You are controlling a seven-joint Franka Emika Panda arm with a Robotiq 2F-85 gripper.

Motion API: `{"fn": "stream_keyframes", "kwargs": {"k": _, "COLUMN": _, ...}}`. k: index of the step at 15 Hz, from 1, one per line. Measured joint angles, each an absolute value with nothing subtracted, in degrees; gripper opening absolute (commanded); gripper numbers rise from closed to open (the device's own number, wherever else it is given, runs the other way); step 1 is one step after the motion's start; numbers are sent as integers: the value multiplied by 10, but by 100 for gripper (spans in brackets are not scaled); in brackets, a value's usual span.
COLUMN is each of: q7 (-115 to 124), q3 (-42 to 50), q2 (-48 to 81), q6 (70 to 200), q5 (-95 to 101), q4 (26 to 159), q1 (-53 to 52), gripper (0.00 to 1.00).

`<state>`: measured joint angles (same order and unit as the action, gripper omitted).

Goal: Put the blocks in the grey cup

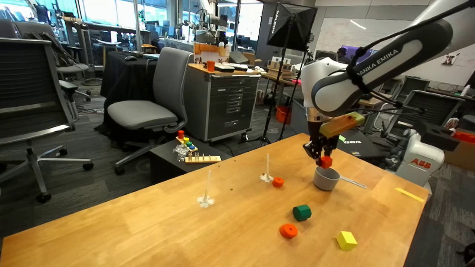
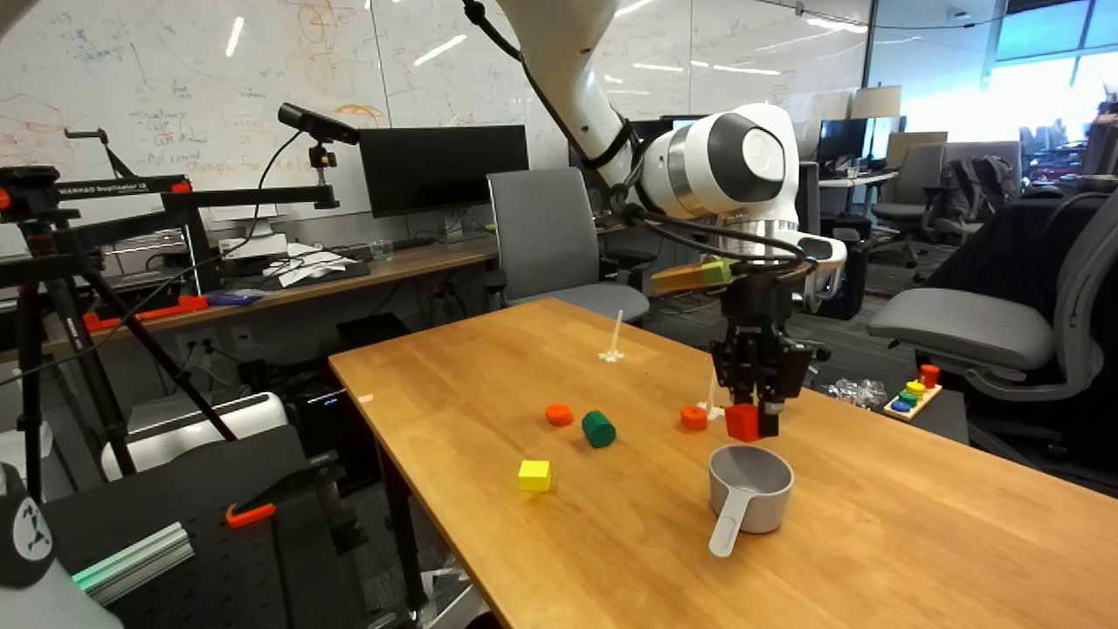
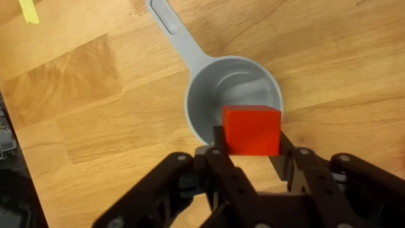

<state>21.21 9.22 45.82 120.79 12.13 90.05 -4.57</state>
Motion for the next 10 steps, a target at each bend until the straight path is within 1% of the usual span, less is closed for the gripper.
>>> {"fn": "stream_keyframes", "kwargs": {"k": 2, "q7": 213, "q3": 92, "q2": 458, "q6": 1208, "q5": 121, "q4": 902, "q1": -45, "gripper": 82}}
{"fn": "stream_keyframes", "kwargs": {"k": 3, "q7": 213, "q3": 92, "q2": 458, "q6": 1208, "q5": 121, "q4": 902, "q1": -46, "gripper": 92}}
{"fn": "stream_keyframes", "kwargs": {"k": 4, "q7": 213, "q3": 90, "q2": 457, "q6": 1208, "q5": 121, "q4": 902, "q1": -48, "gripper": 98}}
{"fn": "stream_keyframes", "kwargs": {"k": 5, "q7": 213, "q3": 89, "q2": 455, "q6": 1208, "q5": 121, "q4": 902, "q1": -50, "gripper": 100}}
{"fn": "stream_keyframes", "kwargs": {"k": 10, "q7": 210, "q3": 65, "q2": 446, "q6": 1208, "q5": 121, "q4": 905, "q1": -69, "gripper": 100}}
